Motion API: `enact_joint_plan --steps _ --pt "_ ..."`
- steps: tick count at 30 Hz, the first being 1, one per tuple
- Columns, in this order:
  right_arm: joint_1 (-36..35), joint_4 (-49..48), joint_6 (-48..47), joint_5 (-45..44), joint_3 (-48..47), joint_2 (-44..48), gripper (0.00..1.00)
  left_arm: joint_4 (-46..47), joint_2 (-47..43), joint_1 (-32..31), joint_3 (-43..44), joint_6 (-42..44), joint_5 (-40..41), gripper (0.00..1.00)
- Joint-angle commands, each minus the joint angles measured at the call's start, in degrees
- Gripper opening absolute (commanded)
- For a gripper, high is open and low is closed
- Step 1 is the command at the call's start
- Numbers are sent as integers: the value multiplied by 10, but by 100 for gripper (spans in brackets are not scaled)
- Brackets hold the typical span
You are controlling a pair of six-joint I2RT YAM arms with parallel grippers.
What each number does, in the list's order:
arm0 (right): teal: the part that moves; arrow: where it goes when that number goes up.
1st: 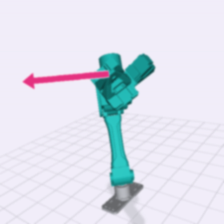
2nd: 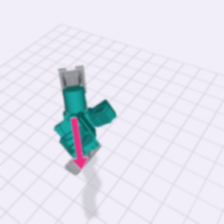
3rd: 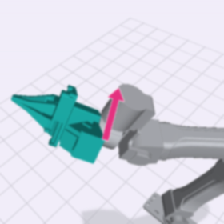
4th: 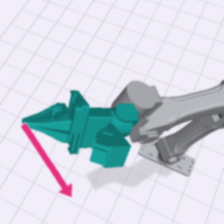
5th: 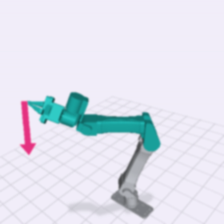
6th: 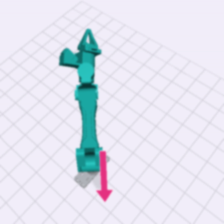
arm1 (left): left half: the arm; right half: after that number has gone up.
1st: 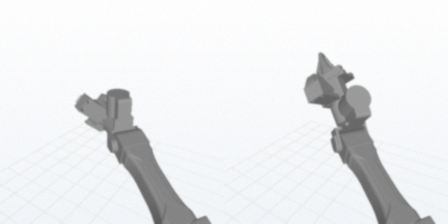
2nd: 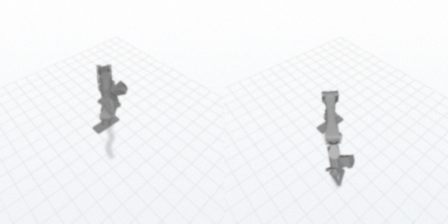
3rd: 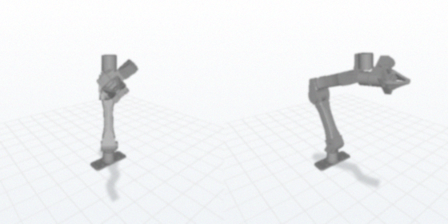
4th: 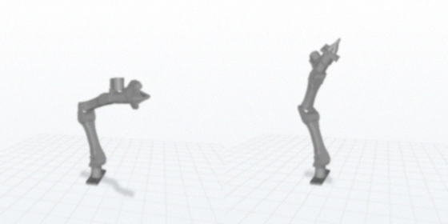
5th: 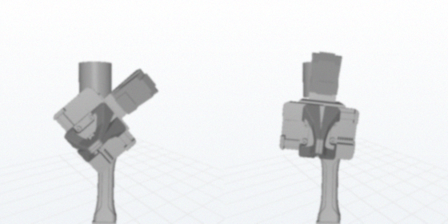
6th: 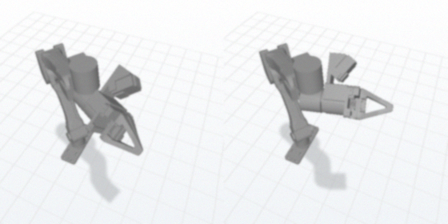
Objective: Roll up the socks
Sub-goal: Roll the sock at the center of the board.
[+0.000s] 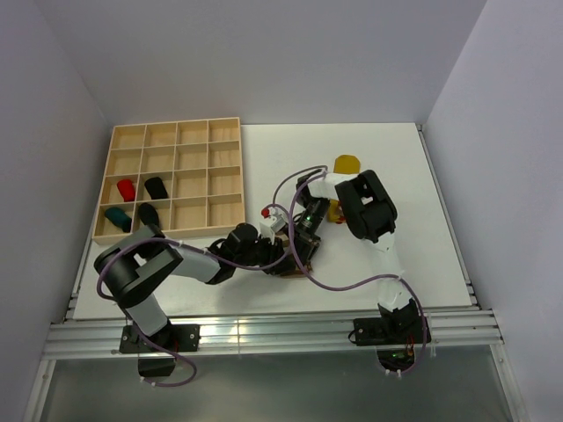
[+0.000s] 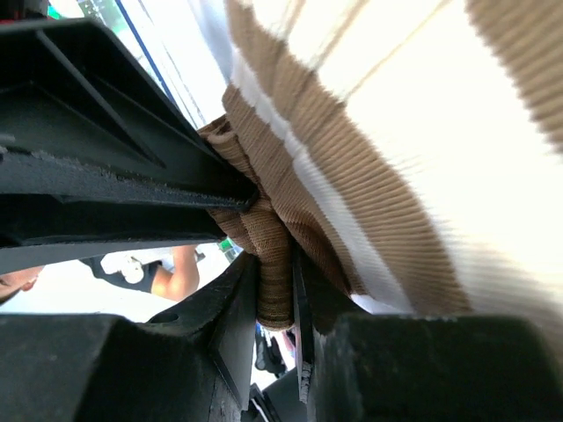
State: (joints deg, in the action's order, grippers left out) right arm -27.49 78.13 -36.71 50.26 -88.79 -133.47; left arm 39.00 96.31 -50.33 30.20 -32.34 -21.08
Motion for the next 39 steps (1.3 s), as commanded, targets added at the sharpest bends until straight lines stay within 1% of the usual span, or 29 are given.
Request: enact_joint_plan --steps 1,2,3,4,5,6,7,12,14,17,24,27,29,34,35,39 --pt "10 -79 22 -41 4 21 26 -25 20 -9 -4 -5 -20 25" --pt "10 -84 22 -50 7 26 27 -28 27 -9 -3 -8 -17 22" --pt "9 -85 22 -53 8 30 27 -29 32 -9 -3 -11 -18 16" --pt "9 -85 17 -57 11 42 28 -25 34 -9 -4 -13 -18 13" --pt "10 -92 16 -63 14 50 30 -21 42 -9 -6 -21 -18 10" --pt "9 -100 18 -67 20 58 32 -12 45 -9 -10 -26 -18 2" --pt "10 -107 22 -70 33 71 34 -9 48 -9 -12 -30 -16 0" --pt "20 -149 37 -82 62 137 47 -3 67 -8 -15 -57 -12 0" --pt "26 -158 39 -80 67 151 50 18 77 -8 -22 -72 -15 0" --pt "44 -174 52 -80 74 174 53 35 90 -8 -30 -87 -24 0" --pt "103 -230 85 -72 94 225 54 82 113 4 -47 -133 -50 0" --pt "139 -263 88 -65 115 260 54 106 128 20 -54 -157 -80 0" --pt "161 -281 83 -66 126 289 54 107 134 33 -54 -167 -100 0" --pt "174 -311 57 -69 174 348 54 79 153 65 -40 -178 -154 0" --pt "174 -325 52 -68 185 360 54 75 155 76 -38 -180 -175 0" --pt "171 -347 5 -69 235 421 55 7 159 101 -9 -178 -211 0"
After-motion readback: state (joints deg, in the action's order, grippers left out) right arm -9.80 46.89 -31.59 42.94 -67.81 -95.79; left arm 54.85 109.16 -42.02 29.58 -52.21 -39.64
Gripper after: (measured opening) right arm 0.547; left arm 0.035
